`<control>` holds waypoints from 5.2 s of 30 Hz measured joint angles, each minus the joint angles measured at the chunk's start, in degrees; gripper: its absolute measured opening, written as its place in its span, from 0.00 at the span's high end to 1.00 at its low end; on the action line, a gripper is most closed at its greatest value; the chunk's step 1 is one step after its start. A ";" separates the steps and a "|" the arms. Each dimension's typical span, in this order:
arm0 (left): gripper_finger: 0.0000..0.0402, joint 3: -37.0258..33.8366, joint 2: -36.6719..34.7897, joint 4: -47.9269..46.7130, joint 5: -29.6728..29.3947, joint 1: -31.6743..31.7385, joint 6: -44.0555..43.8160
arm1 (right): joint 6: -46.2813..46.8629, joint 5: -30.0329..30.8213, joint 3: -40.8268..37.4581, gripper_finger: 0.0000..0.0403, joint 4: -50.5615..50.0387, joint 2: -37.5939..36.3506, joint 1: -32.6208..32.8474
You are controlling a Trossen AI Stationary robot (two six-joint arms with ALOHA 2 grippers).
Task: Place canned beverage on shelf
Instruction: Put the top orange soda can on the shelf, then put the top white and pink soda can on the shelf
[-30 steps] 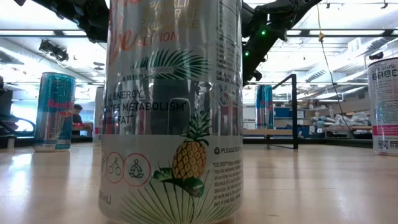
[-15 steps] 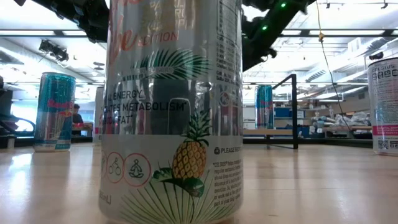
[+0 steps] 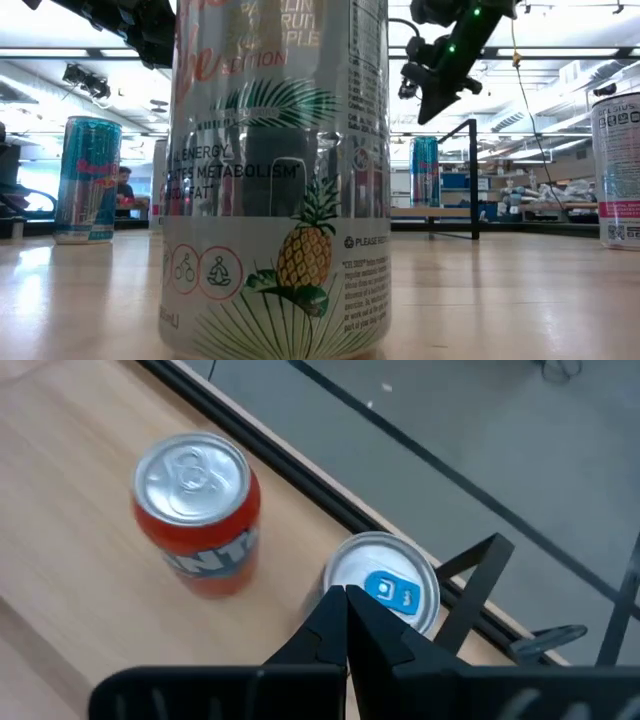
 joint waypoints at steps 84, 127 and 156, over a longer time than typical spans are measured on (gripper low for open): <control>0.21 -0.02 0.02 3.29 0.00 0.00 0.08 | -1.25 -23.39 -0.13 0.98 2.29 -7.28 0.46; 0.21 6.65 2.68 -15.50 -11.15 15.25 -13.04 | -5.75 -24.25 -0.02 0.42 7.53 -7.63 14.31; 0.21 6.54 21.57 -20.37 -1.94 29.66 -15.09 | -5.73 -22.88 -0.02 0.39 7.92 -7.63 14.31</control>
